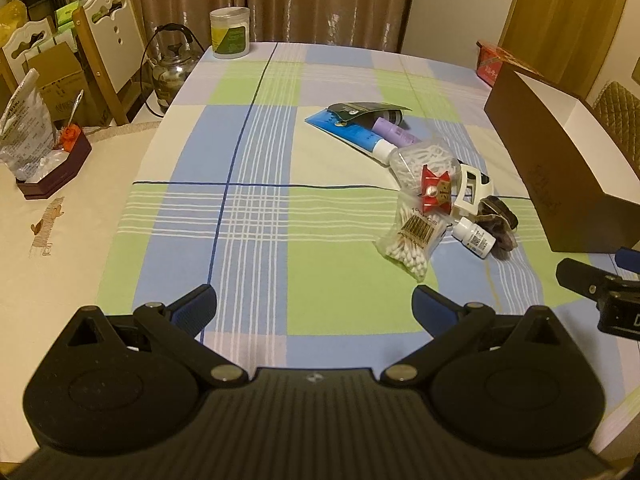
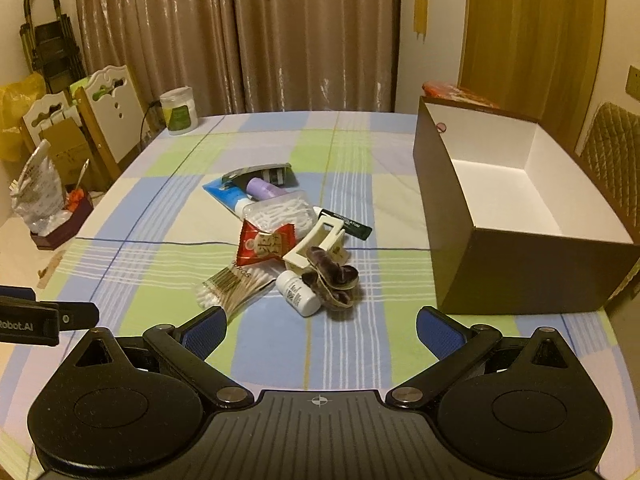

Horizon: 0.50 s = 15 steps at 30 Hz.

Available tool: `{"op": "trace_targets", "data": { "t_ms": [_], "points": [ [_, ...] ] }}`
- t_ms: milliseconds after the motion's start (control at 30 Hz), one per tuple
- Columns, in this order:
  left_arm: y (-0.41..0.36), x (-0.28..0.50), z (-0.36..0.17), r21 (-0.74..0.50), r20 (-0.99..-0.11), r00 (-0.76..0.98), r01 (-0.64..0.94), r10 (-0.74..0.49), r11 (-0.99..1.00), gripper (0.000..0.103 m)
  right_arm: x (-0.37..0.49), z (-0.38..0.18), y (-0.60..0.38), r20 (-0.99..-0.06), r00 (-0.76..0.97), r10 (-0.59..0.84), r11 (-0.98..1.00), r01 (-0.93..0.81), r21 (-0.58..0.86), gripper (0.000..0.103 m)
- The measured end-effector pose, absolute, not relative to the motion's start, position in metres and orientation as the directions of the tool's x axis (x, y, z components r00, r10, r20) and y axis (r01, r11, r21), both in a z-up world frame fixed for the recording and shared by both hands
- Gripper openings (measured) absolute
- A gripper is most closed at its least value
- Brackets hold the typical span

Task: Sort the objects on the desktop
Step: 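Move both tools toward the pile of toiletries on the table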

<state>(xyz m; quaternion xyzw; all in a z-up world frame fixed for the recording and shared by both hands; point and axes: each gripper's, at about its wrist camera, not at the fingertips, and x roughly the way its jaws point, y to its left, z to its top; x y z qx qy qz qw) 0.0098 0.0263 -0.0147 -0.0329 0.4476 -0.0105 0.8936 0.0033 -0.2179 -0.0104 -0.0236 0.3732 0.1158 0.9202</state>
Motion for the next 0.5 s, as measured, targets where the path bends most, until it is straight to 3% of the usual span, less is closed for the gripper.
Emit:
{"op": "trace_targets", "data": {
  "t_ms": [500],
  "points": [
    [0.0227, 0.0122, -0.0131, -0.094, -0.791, 0.604, 0.032, -0.094, 0.995, 0.102, 0.0089, -0.0171, -0.2221, -0.706, 0.675, 0.214, 0.967, -0.247, 0.057, 0.103]
  ]
}}
